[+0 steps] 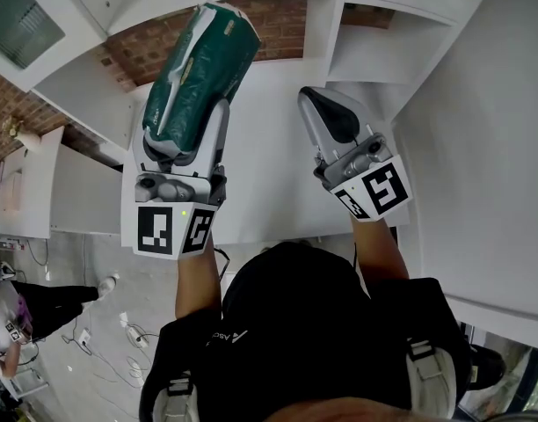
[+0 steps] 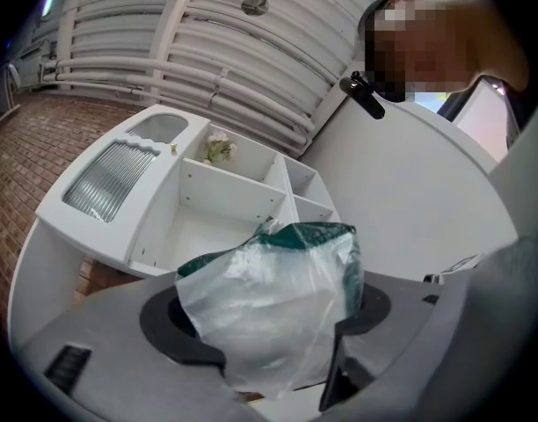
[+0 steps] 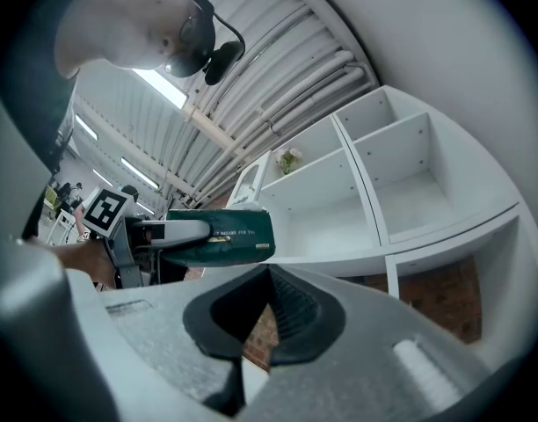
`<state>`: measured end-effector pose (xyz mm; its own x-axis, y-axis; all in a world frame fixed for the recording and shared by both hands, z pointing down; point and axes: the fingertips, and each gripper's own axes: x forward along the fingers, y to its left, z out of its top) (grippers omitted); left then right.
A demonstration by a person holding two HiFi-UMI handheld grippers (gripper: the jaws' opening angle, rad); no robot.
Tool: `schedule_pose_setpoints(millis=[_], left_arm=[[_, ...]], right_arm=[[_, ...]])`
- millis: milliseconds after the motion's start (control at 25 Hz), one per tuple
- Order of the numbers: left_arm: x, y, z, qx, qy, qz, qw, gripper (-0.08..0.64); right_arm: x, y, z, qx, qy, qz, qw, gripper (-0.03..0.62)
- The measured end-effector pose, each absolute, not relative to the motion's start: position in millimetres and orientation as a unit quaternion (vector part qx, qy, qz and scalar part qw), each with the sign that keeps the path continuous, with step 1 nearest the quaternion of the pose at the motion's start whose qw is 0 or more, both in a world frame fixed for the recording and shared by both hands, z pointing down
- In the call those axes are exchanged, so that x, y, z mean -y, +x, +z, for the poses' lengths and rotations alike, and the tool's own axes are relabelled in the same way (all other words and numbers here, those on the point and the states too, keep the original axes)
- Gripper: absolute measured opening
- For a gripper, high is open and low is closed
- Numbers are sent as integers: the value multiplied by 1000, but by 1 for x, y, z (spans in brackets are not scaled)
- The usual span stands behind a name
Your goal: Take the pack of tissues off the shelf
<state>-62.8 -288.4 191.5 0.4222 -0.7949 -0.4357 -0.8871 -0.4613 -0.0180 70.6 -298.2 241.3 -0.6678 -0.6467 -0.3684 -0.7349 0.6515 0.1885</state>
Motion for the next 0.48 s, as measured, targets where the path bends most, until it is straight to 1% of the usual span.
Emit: schedule_pose_setpoints(millis=[480], left_arm=[[290, -62, 193, -501, -835, 191, 122, 331]], right_arm=[[301, 74, 243, -896, -389, 163, 135, 0]])
